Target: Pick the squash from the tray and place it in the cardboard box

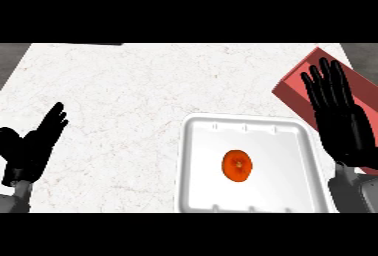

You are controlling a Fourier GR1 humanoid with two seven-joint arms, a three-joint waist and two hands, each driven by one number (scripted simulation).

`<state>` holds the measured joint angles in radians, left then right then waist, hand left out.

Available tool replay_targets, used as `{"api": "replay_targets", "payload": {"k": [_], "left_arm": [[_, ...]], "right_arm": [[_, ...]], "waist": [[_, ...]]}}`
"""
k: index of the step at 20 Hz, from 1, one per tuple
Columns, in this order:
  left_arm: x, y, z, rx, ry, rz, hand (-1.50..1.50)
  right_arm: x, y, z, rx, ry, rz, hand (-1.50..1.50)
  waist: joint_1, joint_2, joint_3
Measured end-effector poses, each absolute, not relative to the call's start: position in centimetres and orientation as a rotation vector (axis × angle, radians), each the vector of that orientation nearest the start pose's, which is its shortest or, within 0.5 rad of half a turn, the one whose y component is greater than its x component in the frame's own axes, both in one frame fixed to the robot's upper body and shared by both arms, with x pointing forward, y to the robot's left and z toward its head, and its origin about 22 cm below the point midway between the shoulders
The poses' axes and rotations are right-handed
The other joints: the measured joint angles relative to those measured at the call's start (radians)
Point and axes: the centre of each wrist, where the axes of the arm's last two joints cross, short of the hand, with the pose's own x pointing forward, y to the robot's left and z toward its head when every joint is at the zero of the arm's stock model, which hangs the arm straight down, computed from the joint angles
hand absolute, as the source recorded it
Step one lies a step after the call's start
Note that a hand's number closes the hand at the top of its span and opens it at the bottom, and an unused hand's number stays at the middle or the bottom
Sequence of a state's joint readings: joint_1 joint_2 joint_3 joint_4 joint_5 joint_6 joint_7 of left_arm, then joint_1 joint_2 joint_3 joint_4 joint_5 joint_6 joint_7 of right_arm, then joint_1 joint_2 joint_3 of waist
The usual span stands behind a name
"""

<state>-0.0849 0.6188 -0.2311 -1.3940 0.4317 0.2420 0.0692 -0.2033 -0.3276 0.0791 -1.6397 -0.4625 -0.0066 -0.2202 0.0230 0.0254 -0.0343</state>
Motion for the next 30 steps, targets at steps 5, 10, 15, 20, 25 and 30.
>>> {"api": "replay_targets", "payload": {"k": [5,10,15,20,25,30], "left_arm": [[25.6,32.9,3.0,0.207,-1.391,-0.037,0.00],[25.3,32.5,3.9,0.120,-1.425,0.027,0.00],[24.9,32.6,4.7,0.082,-1.441,0.049,0.00],[24.8,32.4,4.9,0.067,-1.439,0.058,0.00],[25.0,32.2,5.1,0.069,-1.436,0.057,0.00],[25.1,31.7,5.2,0.050,-1.443,0.039,0.00]], "right_arm": [[27.8,-25.5,7.2,0.223,-1.868,0.138,-1.50],[26.6,-27.8,6.6,-0.128,-1.924,0.119,-1.50],[23.4,-26.9,5.2,-0.194,-2.096,0.200,-1.50],[21.2,-26.9,7.3,-0.275,-2.033,0.506,-1.50],[20.3,-27.3,9.3,-0.458,-1.790,0.860,-1.50],[20.2,-25.2,11.8,-0.577,-1.541,1.083,-1.50]], "waist": [[-0.010,-0.020,0.024],[-0.030,-0.030,0.030],[-0.030,-0.030,0.033],[-0.032,-0.031,0.032],[-0.031,-0.031,0.028],[-0.014,-0.028,0.028]]}}
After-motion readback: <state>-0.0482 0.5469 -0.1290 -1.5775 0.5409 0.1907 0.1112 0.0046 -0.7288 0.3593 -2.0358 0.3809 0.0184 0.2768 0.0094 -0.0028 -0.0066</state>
